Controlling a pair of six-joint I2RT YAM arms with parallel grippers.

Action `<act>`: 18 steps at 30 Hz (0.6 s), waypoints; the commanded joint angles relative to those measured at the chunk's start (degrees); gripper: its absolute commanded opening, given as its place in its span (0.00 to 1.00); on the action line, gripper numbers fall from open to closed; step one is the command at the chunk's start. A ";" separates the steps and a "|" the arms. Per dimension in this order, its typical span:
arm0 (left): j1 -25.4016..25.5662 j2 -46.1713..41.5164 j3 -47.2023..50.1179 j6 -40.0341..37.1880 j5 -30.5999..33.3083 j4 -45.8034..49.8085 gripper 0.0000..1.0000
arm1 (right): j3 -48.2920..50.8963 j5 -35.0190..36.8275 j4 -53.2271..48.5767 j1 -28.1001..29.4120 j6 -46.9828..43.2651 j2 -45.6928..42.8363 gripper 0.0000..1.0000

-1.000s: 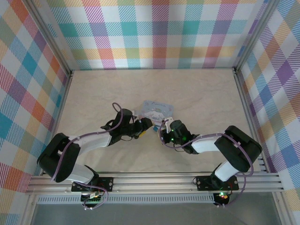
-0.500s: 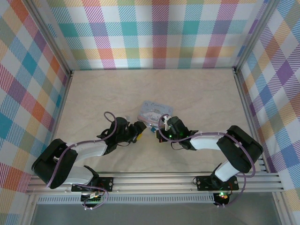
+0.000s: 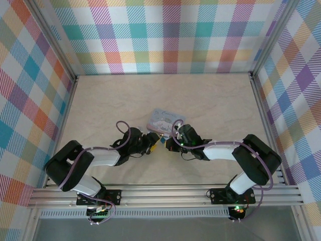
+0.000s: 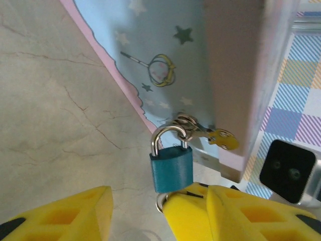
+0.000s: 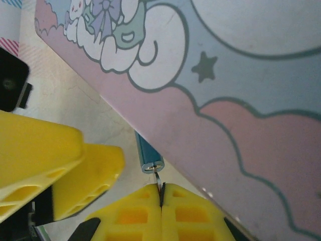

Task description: Unlock a padlock with a key

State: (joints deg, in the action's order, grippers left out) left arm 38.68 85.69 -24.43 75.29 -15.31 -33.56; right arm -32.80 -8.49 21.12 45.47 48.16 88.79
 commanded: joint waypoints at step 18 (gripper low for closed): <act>3.02 8.60 -2.04 3.07 4.48 -9.38 0.40 | -1.42 -4.42 0.41 0.67 7.32 -1.30 0.02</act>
State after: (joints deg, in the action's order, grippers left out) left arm 41.19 92.71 -25.45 77.62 -13.74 -41.25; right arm -33.12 -9.96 20.29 45.56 53.45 88.79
